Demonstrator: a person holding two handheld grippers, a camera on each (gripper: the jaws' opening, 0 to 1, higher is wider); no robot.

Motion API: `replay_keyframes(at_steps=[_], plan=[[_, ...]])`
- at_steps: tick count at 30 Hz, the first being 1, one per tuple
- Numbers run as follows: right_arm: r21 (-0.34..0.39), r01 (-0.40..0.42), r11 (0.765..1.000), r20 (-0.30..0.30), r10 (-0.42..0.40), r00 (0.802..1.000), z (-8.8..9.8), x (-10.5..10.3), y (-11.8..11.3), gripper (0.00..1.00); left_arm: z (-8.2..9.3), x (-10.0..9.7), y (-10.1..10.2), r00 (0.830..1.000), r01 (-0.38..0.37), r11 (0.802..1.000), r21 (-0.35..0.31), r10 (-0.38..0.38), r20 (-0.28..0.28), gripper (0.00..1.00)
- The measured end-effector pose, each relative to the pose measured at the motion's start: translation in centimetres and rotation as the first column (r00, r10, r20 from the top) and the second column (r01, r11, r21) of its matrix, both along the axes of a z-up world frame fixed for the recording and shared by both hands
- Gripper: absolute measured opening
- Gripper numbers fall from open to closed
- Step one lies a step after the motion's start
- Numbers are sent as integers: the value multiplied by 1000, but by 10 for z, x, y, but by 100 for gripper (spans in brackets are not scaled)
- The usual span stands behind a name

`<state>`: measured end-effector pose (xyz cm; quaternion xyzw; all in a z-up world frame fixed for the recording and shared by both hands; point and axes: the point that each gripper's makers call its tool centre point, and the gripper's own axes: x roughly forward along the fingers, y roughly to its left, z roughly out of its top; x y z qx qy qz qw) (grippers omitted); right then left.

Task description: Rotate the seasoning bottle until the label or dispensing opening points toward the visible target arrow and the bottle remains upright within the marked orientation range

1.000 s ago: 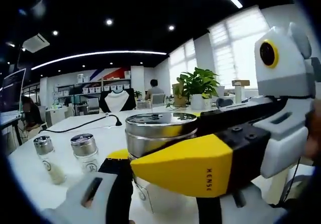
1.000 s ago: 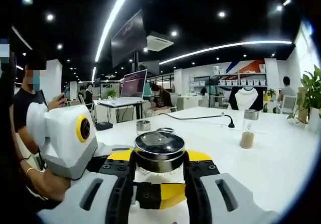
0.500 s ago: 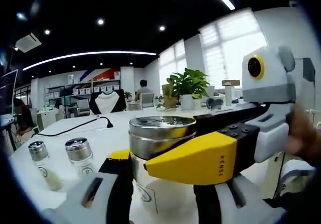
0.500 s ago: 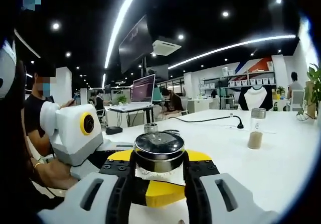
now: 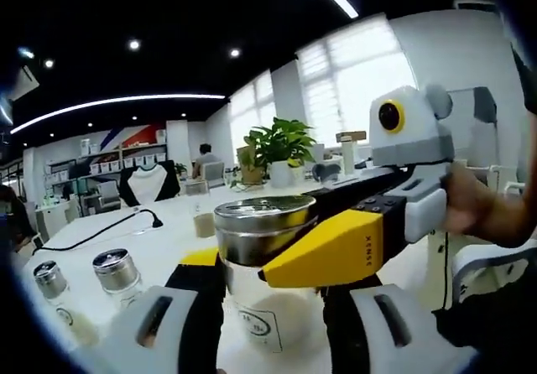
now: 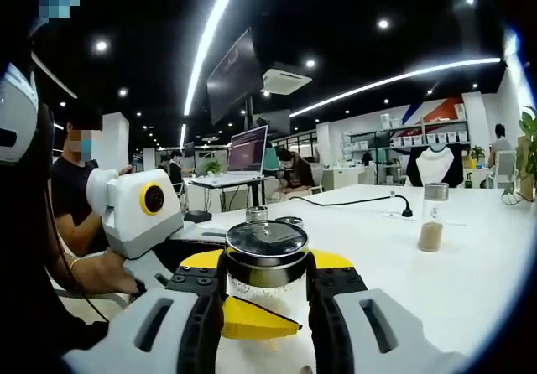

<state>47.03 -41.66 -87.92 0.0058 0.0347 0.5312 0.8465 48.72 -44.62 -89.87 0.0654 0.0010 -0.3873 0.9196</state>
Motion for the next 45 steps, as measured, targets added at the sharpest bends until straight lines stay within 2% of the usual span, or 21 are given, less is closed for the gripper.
replay_keyframes(at_steps=[5, 14, 22, 25, 29, 32, 35, 45], plan=[[3, 7, 1000, -13, -7, 1000, -3, 0, -2, 35, -2, -1, -2, 999, 50, 998, -27, -50, -14, 46], [-23, 4, 1000, 6, -4, 1000, -4, -2, -4, 35, -4, -3, -11, 986, 156, 984, -85, -161, -51, 46], [-26, -6, 1000, 8, 6, 1000, -4, -4, -4, 35, -5, -4, -13, 984, 160, 983, -87, -166, -61, 45], [-1, -13, 1000, -18, 13, 1000, -4, -2, -5, 36, -4, -2, -13, 987, 141, 983, -115, -149, -67, 45], [6, -15, 1000, -18, 15, 1000, -4, -1, -4, 36, -4, -1, -12, 989, 120, 985, -123, -129, -68, 45], [-12, -6, 1000, -4, 6, 1000, -4, -2, -3, 36, -6, 1, -11, 995, 80, 992, -95, -85, -51, 45], [-18, 12, 1000, 6, -12, 1000, -3, 1, -5, 36, -5, 6, -6, 999, 10, 995, -99, -14, -45, 45], [-4, 69, 998, -15, -69, 997, -3, 8, -6, 35, -5, 14, 1, 993, -118, 986, -114, 113, -46, 45]])
